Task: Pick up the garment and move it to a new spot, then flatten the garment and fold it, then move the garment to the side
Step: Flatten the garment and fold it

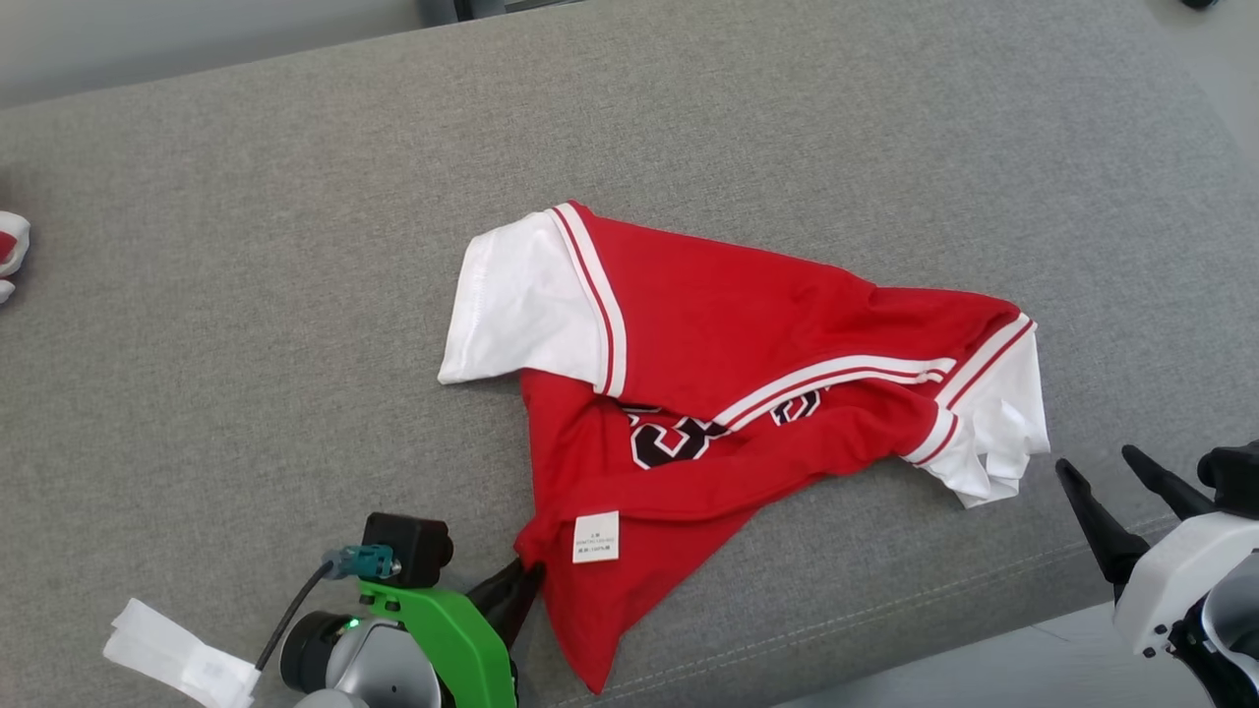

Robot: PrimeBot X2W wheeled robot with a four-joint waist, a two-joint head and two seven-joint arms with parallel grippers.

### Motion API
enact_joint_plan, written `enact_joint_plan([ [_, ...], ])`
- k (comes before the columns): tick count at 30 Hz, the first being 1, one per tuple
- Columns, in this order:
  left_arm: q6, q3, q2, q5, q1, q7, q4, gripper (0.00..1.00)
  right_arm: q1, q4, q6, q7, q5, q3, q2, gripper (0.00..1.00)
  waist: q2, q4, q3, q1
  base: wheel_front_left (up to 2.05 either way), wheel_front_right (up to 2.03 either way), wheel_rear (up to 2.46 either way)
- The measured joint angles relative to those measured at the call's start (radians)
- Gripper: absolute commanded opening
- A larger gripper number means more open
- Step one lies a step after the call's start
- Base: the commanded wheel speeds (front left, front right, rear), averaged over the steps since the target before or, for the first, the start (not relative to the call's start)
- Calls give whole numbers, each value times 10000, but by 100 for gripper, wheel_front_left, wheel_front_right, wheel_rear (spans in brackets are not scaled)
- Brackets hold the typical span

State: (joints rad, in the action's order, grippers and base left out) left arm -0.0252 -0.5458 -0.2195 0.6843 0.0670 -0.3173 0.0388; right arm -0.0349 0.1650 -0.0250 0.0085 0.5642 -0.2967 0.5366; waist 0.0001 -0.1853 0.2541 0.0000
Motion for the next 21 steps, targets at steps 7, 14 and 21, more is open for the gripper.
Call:
enact_joint_plan([
  [7,90,-38,42,54,0,4,-142,0,1,224,-102,182,-40,-330,-8,100,0,57,25,0,0,0,0],
  [14,148,242,40,67,176,188,-903,0,4,500,-184,276,-125,-604,-86,100,0,300,75,0,0,0,0],
  [21,178,418,48,182,343,366,-2238,0,45,686,-190,274,-236,-750,-238,100,0,684,136,0,0,0,0],
])
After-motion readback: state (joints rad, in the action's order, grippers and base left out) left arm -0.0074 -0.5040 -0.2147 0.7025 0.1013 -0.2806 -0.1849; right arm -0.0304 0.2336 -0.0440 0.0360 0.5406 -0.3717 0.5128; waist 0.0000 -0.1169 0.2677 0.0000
